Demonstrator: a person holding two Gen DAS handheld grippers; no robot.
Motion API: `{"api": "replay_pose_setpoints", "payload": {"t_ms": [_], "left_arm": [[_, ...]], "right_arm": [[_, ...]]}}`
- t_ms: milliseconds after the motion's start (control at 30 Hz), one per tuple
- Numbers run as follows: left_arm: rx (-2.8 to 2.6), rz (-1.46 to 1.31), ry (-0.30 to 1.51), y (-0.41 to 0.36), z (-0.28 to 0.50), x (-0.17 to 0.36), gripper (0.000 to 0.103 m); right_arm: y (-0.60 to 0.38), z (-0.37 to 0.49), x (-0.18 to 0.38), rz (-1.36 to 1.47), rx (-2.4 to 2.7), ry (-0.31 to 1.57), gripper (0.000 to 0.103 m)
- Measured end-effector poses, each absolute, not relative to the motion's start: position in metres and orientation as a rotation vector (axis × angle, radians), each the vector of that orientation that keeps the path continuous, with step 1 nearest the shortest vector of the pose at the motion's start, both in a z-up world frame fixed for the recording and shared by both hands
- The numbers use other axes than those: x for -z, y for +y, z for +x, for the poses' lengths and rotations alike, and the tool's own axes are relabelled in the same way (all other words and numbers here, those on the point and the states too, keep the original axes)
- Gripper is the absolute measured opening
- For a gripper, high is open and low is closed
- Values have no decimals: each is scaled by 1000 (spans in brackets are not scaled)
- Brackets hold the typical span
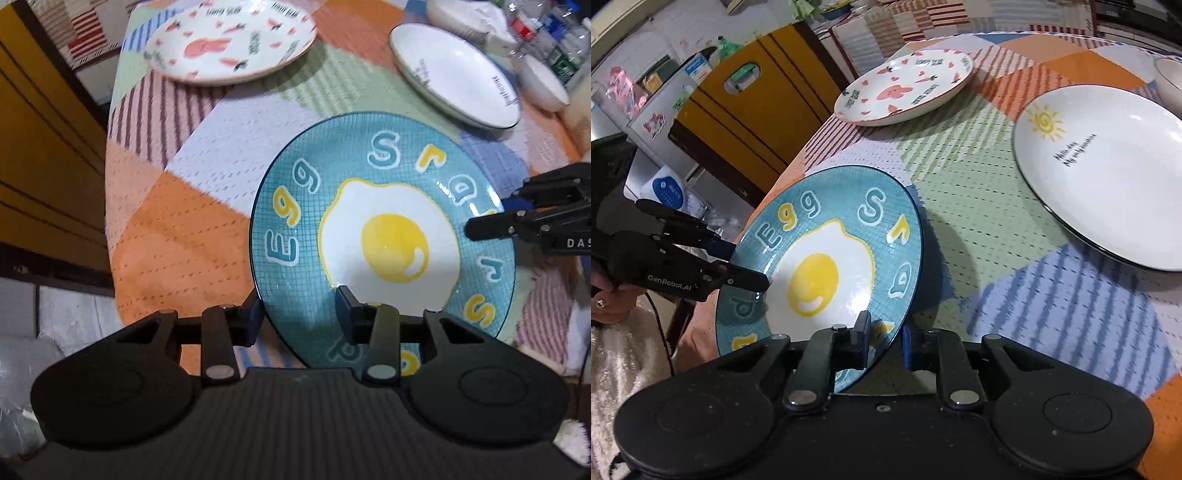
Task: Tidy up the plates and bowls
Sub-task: 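Carry the blue egg plate with both grippers over the white sun plate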
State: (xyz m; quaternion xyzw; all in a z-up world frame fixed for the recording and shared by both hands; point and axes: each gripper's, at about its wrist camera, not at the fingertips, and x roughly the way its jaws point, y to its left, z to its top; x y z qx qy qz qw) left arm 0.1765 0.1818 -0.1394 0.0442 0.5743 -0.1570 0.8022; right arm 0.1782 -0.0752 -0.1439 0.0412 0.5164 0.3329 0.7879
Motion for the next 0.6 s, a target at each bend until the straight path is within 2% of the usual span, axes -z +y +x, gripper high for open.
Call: {"api": "replay_pose_setpoints", "payload": {"t_ms": [600], "left_arm": [[465, -12, 1151, 124, 204, 66, 38]], "right_arm": [[-143, 180, 75, 122, -596, 936, 21]]}}
